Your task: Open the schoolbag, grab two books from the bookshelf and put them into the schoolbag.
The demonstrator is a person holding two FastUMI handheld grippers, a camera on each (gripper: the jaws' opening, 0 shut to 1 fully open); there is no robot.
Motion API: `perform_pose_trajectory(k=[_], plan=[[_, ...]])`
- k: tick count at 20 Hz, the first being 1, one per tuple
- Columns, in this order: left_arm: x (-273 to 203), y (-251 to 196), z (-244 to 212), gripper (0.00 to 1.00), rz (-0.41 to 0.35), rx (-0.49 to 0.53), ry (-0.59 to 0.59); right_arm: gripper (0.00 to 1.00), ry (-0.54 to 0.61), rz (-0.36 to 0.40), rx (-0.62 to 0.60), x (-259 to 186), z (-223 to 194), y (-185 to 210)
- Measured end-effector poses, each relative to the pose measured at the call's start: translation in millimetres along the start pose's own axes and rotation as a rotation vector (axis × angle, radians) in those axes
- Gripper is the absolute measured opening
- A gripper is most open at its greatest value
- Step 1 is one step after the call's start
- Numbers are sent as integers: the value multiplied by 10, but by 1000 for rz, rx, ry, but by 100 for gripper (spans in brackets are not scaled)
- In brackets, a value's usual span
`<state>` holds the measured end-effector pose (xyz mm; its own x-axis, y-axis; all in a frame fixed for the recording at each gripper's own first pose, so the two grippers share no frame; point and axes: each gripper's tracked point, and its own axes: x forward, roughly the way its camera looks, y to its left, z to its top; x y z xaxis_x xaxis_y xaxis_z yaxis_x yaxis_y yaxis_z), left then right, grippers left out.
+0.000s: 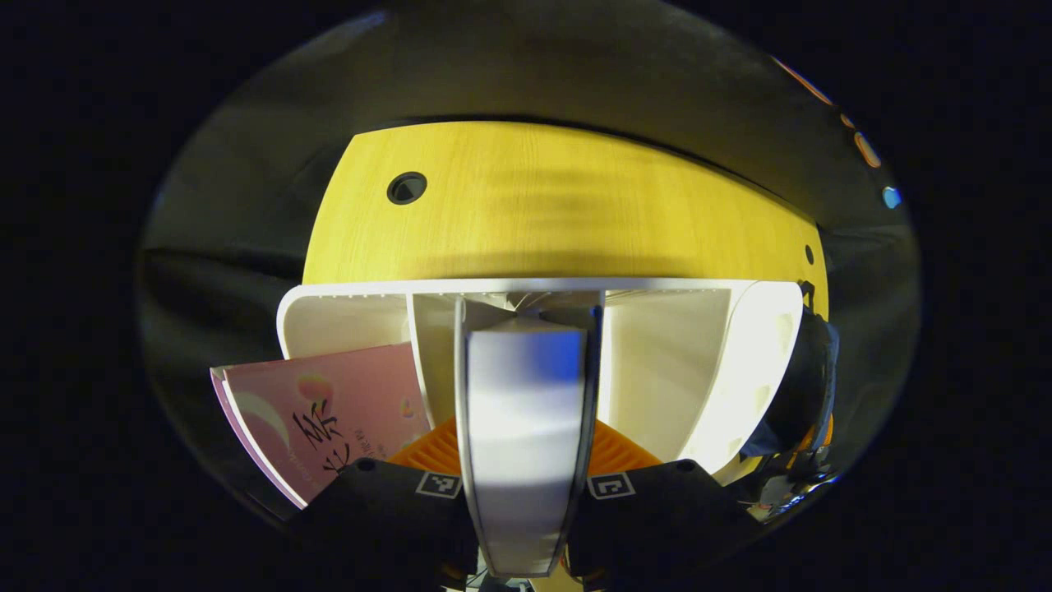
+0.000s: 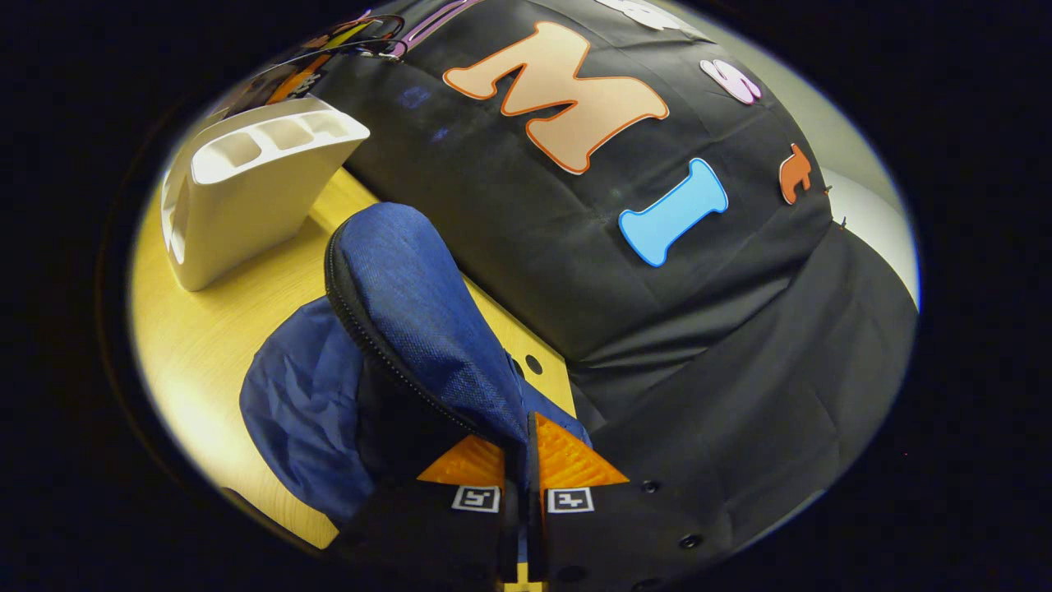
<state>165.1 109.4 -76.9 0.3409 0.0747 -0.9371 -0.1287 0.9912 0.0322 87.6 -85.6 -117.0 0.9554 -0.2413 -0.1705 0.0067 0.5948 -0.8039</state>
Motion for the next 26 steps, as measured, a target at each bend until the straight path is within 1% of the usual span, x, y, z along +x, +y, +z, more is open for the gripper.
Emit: perform_pose_trajectory(k=[1, 3, 5, 6, 7, 8, 9, 12, 13, 14, 15, 16, 17, 18, 19, 22, 25, 26], plan=[[8, -15, 5, 39, 1, -9, -5, 7, -1, 0, -2, -10, 0, 2], [15, -18, 18, 39, 17, -29, -7, 5, -1, -1, -2, -21, 1, -5], [9, -18, -5, 39, 34, -79, 4, 5, 0, -1, 4, -31, -17, -4], [4, -25, -32, 39, 34, -99, 11, 5, 0, -2, 5, -33, -23, -15], [-8, -36, -74, 39, 26, -112, 29, 7, 0, -3, 6, -45, -21, -15], [-18, -44, -114, 39, 21, -123, 38, 7, 0, -3, 6, -52, -37, -17], [-51, -54, -157, 39, 20, -134, 48, 5, -1, -2, 6, -66, -35, -12], [-243, -76, -228, 39, 17, -131, 46, 5, -5, 1, 2, -79, -51, -16], [-337, -80, -255, 39, 20, -124, 42, 7, -6, 2, 2, -84, -49, -17], [-442, -83, -283, 38, 27, -113, 38, 7, -8, 4, 4, -79, -60, -17], [-540, -73, -316, 38, 38, -105, 27, 5, -10, 7, 7, -83, -57, -16], [-622, -39, -339, 39, 60, -107, 17, 7, -11, 9, 11, -76, -69, -15], [-717, -10, -380, 39, 84, -105, 8, 7, -13, 12, 14, -78, -75, -18], [-800, 5, -405, 38, 93, -105, 0, 5, -14, 14, 15, -77, -75, -16], [-871, 21, -441, 39, 100, -111, -8, 5, -16, 17, 17, -73, -78, -15], [-1108, -15, -581, 39, 86, -151, -17, 5, -22, 25, 22, -84, -105, -13], [-1364, -124, -728, 39, 39, -191, -43, 5, -22, 32, 39, -75, -114, -21], [-1466, -148, -775, 39, 32, -196, -51, 7, -23, 34, 42, -74, -112, -23]])
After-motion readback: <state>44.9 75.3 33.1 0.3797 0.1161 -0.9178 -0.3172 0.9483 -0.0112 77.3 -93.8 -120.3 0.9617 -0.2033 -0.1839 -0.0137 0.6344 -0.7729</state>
